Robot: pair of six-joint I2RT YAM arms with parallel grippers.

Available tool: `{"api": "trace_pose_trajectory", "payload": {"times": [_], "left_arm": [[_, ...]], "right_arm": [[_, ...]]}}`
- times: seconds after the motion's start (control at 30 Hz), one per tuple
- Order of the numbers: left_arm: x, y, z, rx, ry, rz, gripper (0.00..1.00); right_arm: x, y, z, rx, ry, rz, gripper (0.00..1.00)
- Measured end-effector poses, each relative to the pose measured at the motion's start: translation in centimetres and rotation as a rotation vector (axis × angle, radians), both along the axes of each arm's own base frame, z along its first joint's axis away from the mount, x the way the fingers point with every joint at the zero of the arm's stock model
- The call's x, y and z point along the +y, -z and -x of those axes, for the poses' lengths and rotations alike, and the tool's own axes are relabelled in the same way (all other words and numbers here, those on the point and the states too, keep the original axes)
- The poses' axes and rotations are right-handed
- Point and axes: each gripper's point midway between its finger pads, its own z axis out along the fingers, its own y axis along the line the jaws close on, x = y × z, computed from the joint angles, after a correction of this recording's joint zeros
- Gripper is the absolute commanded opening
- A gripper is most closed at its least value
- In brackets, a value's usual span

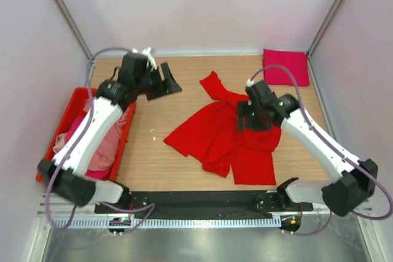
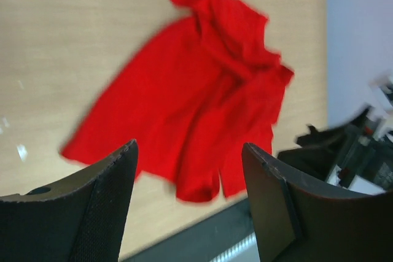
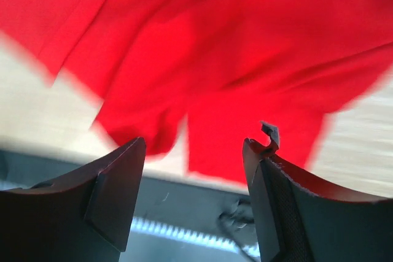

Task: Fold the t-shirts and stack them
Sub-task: Flatten the tshirt out

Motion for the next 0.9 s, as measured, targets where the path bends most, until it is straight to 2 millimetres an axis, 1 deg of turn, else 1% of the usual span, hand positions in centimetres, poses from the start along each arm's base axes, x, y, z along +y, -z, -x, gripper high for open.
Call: {"api": "trace_pose_trajectory", "payload": {"times": [0.03, 0.07, 0.13, 0.17, 0.27, 0.33, 0.4, 0.47, 0.53, 0.67, 0.7, 0.77, 0.8, 0.87, 0.9], "left_arm": [[0.0, 0.1, 2.9, 0.007, 0.015, 0.018, 0.69], [-0.1, 0.6, 4.9, 0.018, 0.027, 0.030, 0.69], [-0.2, 2.4, 9.7, 0.068, 0.054, 0.054, 0.69], [-0.4, 3.2, 11.5, 0.094, 0.064, 0.065, 0.68], [0.2, 6.4, 16.9, 0.187, 0.061, 0.085, 0.68], [1.3, 7.6, 19.7, 0.225, 0.043, 0.104, 0.68], [2.4, 7.8, 21.8, 0.233, 0.022, 0.139, 0.68], [4.1, 7.7, 23.5, 0.232, -0.017, 0.177, 0.68], [5.7, 7.3, 25.0, 0.217, -0.049, 0.219, 0.68], [8.4, 7.7, 27.3, 0.223, -0.113, 0.258, 0.68], [9.0, 7.9, 27.8, 0.228, -0.131, 0.268, 0.68], [9.6, 8.1, 28.3, 0.235, -0.151, 0.280, 0.68], [9.8, 8.2, 28.5, 0.241, -0.158, 0.283, 0.68], [9.9, 8.4, 28.6, 0.255, -0.169, 0.286, 0.68], [9.9, 8.4, 28.6, 0.260, -0.173, 0.284, 0.68]], "right_arm": [[1.7, 0.6, 1.4, 0.012, -0.045, -0.061, 0.71], [3.1, 1.3, 3.4, 0.040, -0.091, -0.118, 0.71], [4.7, 3.1, 6.8, 0.095, -0.143, -0.186, 0.71], [5.2, 4.0, 8.3, 0.126, -0.162, -0.202, 0.72], [6.8, 6.0, 11.4, 0.182, -0.231, -0.237, 0.75], [7.8, 6.7, 12.5, 0.199, -0.273, -0.249, 0.75], [8.9, 7.3, 13.5, 0.208, -0.330, -0.241, 0.75], [9.8, 7.9, 13.9, 0.206, -0.373, -0.225, 0.75], [10.4, 8.9, 14.2, 0.216, -0.411, -0.188, 0.75], [10.5, 11.8, 14.4, 0.251, -0.456, -0.073, 0.73], [10.3, 12.5, 14.4, 0.257, -0.462, -0.040, 0.70], [9.9, 13.8, 14.2, 0.265, -0.467, 0.022, 0.68], [9.7, 14.3, 14.1, 0.269, -0.471, 0.049, 0.66], [9.6, 15.1, 13.8, 0.268, -0.479, 0.081, 0.53], [9.6, 15.4, 13.6, 0.267, -0.484, 0.095, 0.44]]}}
